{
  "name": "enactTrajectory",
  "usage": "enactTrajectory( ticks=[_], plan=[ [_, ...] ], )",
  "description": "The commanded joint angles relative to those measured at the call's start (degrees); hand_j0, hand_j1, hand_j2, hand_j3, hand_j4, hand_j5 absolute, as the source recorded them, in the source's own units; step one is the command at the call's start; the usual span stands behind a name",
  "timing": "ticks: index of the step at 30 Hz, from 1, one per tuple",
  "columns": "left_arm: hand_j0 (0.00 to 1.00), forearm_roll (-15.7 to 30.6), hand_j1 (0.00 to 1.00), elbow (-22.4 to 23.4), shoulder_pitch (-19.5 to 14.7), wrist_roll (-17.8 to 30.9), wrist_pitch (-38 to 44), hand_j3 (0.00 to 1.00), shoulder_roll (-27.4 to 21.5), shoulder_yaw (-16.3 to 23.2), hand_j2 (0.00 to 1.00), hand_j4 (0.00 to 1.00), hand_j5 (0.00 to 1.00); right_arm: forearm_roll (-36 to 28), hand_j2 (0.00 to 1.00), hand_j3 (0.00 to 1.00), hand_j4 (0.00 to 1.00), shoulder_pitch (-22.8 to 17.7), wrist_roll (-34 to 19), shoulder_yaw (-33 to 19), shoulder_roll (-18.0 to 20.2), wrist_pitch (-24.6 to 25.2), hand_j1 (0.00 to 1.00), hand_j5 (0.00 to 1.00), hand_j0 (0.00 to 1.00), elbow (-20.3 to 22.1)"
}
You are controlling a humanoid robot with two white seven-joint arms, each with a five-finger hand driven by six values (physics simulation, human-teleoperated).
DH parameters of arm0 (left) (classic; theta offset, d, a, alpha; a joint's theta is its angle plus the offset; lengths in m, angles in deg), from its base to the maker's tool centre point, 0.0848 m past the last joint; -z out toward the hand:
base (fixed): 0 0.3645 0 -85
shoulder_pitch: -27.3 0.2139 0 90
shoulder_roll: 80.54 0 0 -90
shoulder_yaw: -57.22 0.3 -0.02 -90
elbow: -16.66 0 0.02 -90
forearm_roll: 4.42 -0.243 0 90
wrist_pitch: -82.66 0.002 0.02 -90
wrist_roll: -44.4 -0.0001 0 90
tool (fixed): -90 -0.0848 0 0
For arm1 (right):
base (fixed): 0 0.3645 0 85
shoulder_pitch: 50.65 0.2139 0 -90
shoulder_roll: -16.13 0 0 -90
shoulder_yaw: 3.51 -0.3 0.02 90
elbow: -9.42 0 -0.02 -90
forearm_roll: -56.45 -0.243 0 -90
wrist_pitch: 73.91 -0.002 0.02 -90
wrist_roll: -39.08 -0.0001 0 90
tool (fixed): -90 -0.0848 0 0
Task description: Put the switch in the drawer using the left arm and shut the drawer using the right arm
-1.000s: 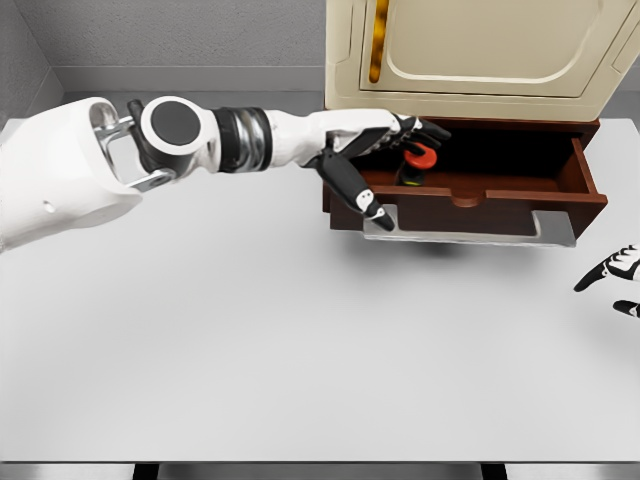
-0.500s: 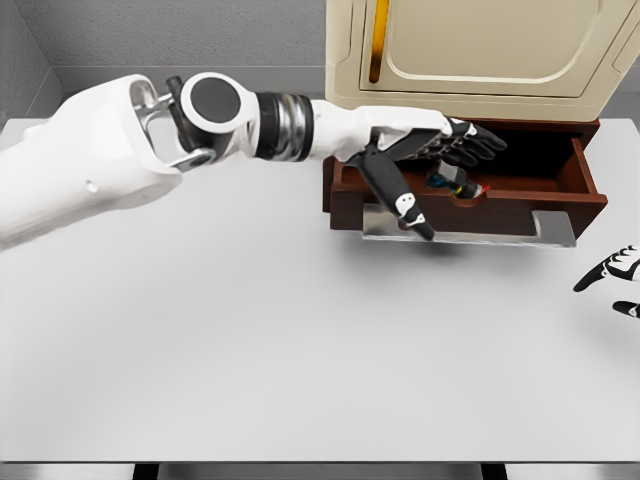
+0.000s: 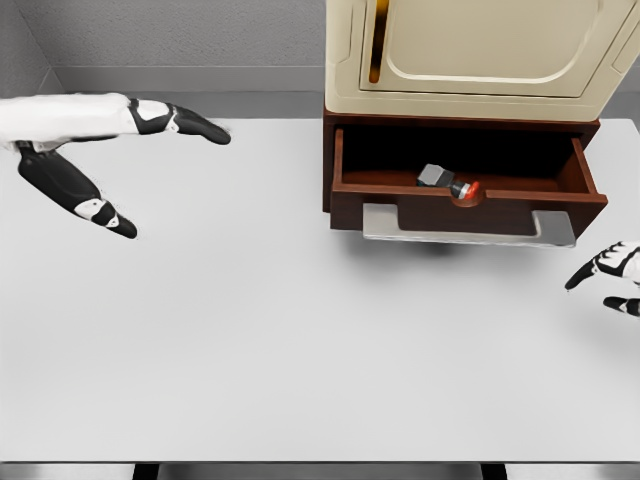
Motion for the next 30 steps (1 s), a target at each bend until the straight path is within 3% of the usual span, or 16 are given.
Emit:
enactTrajectory(
  ticks=[1, 3, 9, 13, 18, 19, 21, 22, 26, 30],
  plan=[
    [1.0, -10.89, 1.0, -0.16, -0.02, 0.32, -3.12, 1.0, -1.77, 0.01, 1.0, 1.0, 1.0, -0.36, 0.63, 0.63, 0.63, 0.09, 0.01, 2.01, 0.92, 0.14, 0.63, 0.63, 0.63, 0.05],
    [1.0, -17.57, 1.0, -0.25, -0.02, 0.32, -3.12, 1.0, 2.71, 0.01, 1.0, 1.0, 1.0, -0.36, 0.63, 0.63, 0.63, 0.44, 0.01, 2.18, 0.92, 0.14, 0.63, 0.63, 0.63, 0.05],
    [1.0, -18.19, 1.0, 0.1, 0.16, 0.32, -3.12, 1.0, 2.98, 0.01, 1.0, 1.0, 1.0, -0.36, 0.62, 0.62, 0.62, 3.78, 0.01, 5.79, 1.27, 0.14, 0.62, 0.62, 0.62, 0.05],
    [1.0, -21.53, 1.0, 0.1, 0.16, 0.32, -3.12, 1.0, 2.98, 0.27, 1.0, 1.0, 1.0, -0.45, 0.61, 0.61, 0.61, 4.75, 0.01, 5.96, 1.27, 0.14, 0.61, 0.61, 0.61, 0.05],
    [1.0, -22.06, 1.0, 0.02, -1.07, 0.32, -3.12, 1.0, 5.61, 1.15, 1.0, 1.0, 1.0, -0.54, 0.61, 0.61, 0.61, 4.13, 0.01, 5.7, 3.03, 0.14, 0.61, 0.61, 0.61, 0.05],
    [1.0, -22.15, 1.0, 0.1, -1.59, 0.32, -3.12, 1.0, 5.88, 1.94, 1.0, 1.0, 1.0, -1.06, 0.6, 0.6, 0.6, 4.05, 0.01, 4.83, 3.12, 0.14, 0.6, 0.6, 0.6, 0.05],
    [1.0, -22.15, 1.0, 0.54, -4.76, 0.32, -3.12, 1.0, 6.14, 7.91, 1.0, 1.0, 1.0, -3.7, 0.6, 0.6, 0.6, 4.04, 0.01, 3.24, 4.0, 0.14, 0.6, 0.6, 0.6, 0.05],
    [1.0, -23.2, 1.0, 1.07, -5.29, 0.32, -3.12, 1.0, 6.75, 8.09, 1.0, 1.0, 1.0, -4.49, 0.59, 0.59, 0.59, 4.04, 0.01, 3.06, 4.52, 0.14, 0.59, 0.59, 0.59, 0.05],
    [1.0, -36.65, 1.0, 1.77, -7.05, 0.32, -3.12, 1.0, 6.84, 8.18, 1.0, 1.0, 1.0, -5.37, 0.56, 0.56, 0.56, 3.96, 0.01, 3.15, 5.93, 0.14, 0.56, 0.56, 0.56, 0.05],
    [1.0, -36.65, 1.0, 1.77, -8.98, 0.32, -3.12, 1.0, 6.67, 8.18, 1.0, 1.0, 1.0, -5.29, 0.55, 0.55, 0.55, 3.96, 0.01, 3.68, 6.54, 0.14, 0.55, 0.55, 0.55, 0.05]
  ],
)
